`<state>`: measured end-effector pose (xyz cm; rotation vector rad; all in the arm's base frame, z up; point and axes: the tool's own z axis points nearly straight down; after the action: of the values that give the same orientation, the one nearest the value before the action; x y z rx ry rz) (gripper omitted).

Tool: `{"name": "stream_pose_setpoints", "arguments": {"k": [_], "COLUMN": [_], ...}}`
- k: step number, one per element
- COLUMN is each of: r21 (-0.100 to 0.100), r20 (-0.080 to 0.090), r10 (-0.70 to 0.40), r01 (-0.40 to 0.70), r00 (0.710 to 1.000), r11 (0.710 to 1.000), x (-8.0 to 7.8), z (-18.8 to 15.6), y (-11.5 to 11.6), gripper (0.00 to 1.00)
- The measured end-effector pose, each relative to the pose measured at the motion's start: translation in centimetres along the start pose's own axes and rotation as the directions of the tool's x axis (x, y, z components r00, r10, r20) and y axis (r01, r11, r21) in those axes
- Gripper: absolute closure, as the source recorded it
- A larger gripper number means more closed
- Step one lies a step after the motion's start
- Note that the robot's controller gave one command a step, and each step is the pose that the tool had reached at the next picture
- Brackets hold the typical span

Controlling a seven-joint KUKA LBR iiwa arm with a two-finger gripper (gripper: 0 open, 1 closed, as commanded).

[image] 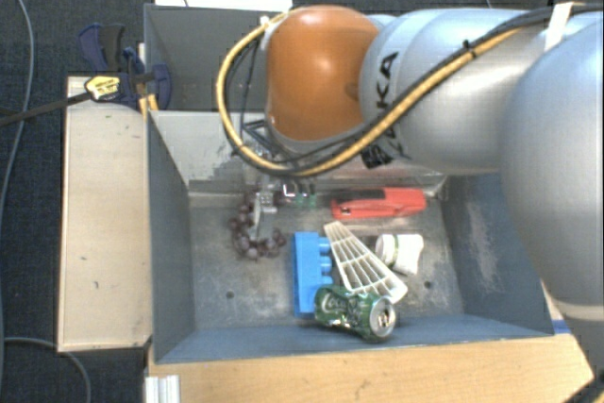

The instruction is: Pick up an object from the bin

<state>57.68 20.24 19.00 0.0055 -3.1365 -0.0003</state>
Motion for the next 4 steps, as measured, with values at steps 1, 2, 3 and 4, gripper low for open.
{"name": "stream_pose_setpoints", "arguments": {"k": [1,2,3,4], "r21": [-0.002,-0.004,-0.002,-0.008], "r20": [0.008,0.012,0.010,0.012], "r10": [0.004,0.015,-0.040,0.155], "r01": [-0.004,-0.015,0.040,-0.155], "r00": [1.000,1.000,0.999,0.988], "r11": [1.000,1.000,0.999,0.988], "x": [-0.2,0.9,2.9,3.1], "z": [-0.5,3.9,9.6,11.9], "y": [-0.1,-1.0,-4.0,-4.4], "gripper": [0.00,0.00,0.00,1.00]}}
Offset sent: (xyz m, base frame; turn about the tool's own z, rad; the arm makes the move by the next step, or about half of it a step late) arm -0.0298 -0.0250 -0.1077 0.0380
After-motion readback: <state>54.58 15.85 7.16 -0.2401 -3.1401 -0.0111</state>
